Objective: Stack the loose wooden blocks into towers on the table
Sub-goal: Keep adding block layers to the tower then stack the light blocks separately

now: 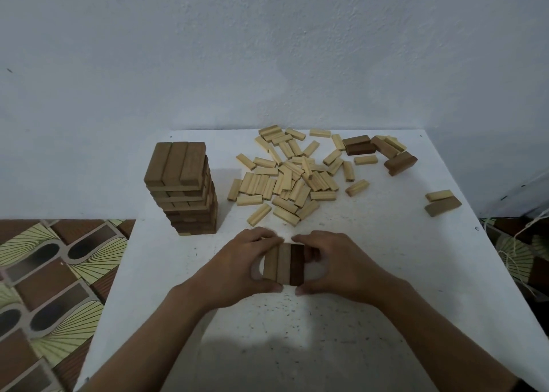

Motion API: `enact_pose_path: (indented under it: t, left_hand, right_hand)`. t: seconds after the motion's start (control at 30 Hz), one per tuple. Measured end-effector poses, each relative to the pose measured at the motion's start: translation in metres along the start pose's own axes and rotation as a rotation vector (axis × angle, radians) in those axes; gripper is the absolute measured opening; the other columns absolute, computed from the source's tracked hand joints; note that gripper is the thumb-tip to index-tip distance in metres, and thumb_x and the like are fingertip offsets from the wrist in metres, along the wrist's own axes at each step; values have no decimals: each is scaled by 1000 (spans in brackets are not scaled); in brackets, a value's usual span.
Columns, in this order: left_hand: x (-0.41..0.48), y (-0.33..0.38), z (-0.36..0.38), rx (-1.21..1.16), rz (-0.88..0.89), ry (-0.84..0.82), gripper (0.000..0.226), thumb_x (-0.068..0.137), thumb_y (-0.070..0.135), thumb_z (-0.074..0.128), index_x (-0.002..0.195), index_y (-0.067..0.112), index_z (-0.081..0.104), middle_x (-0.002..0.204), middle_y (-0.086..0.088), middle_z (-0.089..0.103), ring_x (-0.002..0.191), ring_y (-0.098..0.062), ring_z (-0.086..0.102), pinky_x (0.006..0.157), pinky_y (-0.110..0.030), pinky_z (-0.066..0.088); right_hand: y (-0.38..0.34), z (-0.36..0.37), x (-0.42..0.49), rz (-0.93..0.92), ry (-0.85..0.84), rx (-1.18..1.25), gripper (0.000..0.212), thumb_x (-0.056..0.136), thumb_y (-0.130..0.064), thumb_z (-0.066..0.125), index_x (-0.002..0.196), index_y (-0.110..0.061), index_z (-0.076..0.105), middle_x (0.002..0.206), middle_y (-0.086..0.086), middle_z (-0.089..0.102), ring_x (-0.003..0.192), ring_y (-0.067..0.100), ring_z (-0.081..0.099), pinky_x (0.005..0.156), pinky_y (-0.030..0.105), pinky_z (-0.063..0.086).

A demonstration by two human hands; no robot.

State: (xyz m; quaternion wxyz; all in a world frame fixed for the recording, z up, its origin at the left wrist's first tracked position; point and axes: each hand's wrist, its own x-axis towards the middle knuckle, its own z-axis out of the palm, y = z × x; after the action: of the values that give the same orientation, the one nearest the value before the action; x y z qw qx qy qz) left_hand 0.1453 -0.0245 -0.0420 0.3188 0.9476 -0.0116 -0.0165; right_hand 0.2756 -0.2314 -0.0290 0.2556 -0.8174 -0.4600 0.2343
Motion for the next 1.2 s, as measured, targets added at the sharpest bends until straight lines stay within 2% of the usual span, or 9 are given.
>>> enact_pose_path:
  t: [0.13,0.23,0.4,0.5,0.7,0.8,0.87,1.07,1.2]
  left_hand:
    - [-4,3,-1,-41,-30,15,71,71,54,85,132,38,53,125,23,43,114,6,43,91,-8,39]
    - [-8,1,2,-39,-49,33,78,71,49,86,140,35,51,124,19,37,113,8,40,87,-3,35]
    - [-14,-2,1,-10,-60,100,84,75,29,88,148,30,45,135,11,40,115,1,41,91,0,33]
    - [-16,1,-1,-49,-51,103,84,81,20,82,151,31,38,135,12,43,118,6,40,93,1,34]
    - [-24,13,6,-111,-92,199,74,89,45,71,152,34,34,137,16,39,124,6,38,98,-12,44]
    - [-25,14,16,-53,-148,222,93,80,69,68,155,32,29,140,16,36,123,8,34,97,-1,31]
    - [-23,15,21,-25,-153,208,91,81,59,74,154,29,30,144,12,39,123,6,30,97,-1,27]
    - [-13,4,9,34,-11,116,74,84,35,72,150,24,39,145,11,46,137,-3,29,113,-32,32]
    - [-23,-4,9,-10,12,60,84,90,39,72,159,24,25,159,10,32,146,-5,25,117,-39,35]
  right_hand:
    - [-5,0,8,-18,-22,-23,70,61,-56,87,122,-32,62,103,-15,53,90,2,49,80,31,49]
    - [-8,1,11,-27,0,-15,76,57,-59,89,122,-30,62,110,-16,46,97,1,46,82,21,45]
    - [-15,16,12,3,110,-120,85,47,-78,81,110,-25,60,104,-11,51,88,8,47,78,25,45]
    - [-16,29,11,4,216,-205,98,48,-89,70,118,-20,63,105,-6,60,89,9,50,81,24,41]
    - [-6,30,-2,-9,189,-25,102,58,-80,73,139,-20,56,113,-13,55,98,2,51,84,19,43]
    - [4,21,-3,-36,171,84,89,68,-73,72,139,-21,57,111,-18,55,100,-3,53,83,12,46]
    - [7,18,-2,-41,164,105,81,72,-70,70,137,-23,59,109,-19,57,101,-3,54,83,9,45]
    - [6,30,-5,-13,280,106,62,92,-63,52,133,-18,61,112,-14,56,102,0,54,85,12,45]
    - [4,48,-16,3,394,-233,64,101,-60,35,144,-15,50,135,1,52,125,11,41,105,30,36]
